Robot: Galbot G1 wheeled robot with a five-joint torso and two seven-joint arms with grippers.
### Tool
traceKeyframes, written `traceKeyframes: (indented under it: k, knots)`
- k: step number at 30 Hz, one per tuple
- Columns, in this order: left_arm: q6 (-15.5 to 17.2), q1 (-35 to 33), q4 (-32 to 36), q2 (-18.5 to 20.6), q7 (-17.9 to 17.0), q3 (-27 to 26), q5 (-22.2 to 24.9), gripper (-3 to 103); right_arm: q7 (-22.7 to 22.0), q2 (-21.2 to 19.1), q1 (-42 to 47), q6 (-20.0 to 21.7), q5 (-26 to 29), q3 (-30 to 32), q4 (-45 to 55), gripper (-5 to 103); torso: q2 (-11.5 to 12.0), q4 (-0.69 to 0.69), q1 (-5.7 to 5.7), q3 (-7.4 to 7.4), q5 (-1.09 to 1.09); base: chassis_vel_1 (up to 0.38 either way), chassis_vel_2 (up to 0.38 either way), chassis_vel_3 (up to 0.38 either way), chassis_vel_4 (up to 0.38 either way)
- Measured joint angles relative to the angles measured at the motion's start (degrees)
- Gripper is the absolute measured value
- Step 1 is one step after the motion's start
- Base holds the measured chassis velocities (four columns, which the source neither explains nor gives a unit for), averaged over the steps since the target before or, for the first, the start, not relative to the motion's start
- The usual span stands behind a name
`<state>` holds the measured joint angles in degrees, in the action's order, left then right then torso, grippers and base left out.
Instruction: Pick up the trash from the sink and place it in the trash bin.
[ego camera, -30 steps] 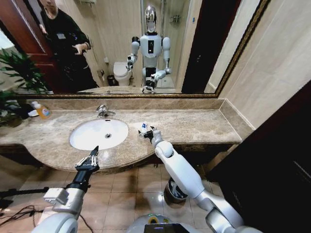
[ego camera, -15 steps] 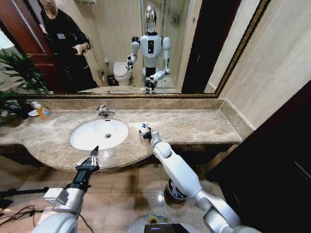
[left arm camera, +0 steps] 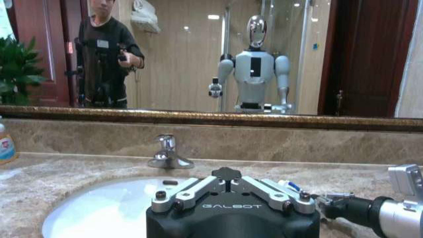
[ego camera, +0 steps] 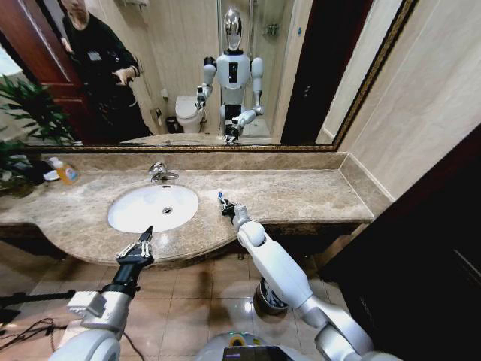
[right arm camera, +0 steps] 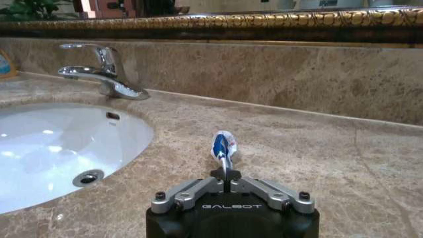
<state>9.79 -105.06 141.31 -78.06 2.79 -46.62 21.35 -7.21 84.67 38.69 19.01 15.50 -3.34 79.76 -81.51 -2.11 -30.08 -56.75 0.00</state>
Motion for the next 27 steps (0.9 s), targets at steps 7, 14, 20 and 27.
traceKeyframes:
  k: [7, 14, 20, 27]
  knots:
    - [0.0, 0.0, 0.0, 0.0, 0.0, 0.0, 0.0, 0, -1.11, -1.24, 1.15, 0.29, 0.14, 0.39, 4.53, 0, 0.0, 0.0, 0.0, 0.0, 0.0, 0.0, 0.0, 0.0, 0.0]
    - [0.0, 0.0, 0.0, 0.0, 0.0, 0.0, 0.0, 0, -2.47, -4.14, 3.05, 1.36, 1.49, 1.38, 10.92, 0, 0.0, 0.0, 0.0, 0.0, 0.01, 0.0, 0.0, 0.0, 0.0]
    - [0.0, 0.0, 0.0, 0.0, 0.0, 0.0, 0.0, 0, -3.15, -9.21, 7.58, 1.47, 4.43, 4.81, 19.38, 0, 0.0, -0.01, 0.0, 0.0, 0.01, 0.0, 0.0, 0.0, 0.0]
    - [0.0, 0.0, 0.0, 0.0, 0.03, 0.0, 0.0, 0, -0.95, -14.53, 15.09, 0.58, 6.1, 11.73, 26.54, 0, 0.0, 0.0, 0.0, 0.0, 0.03, 0.0, 0.0, 0.0, 0.0]
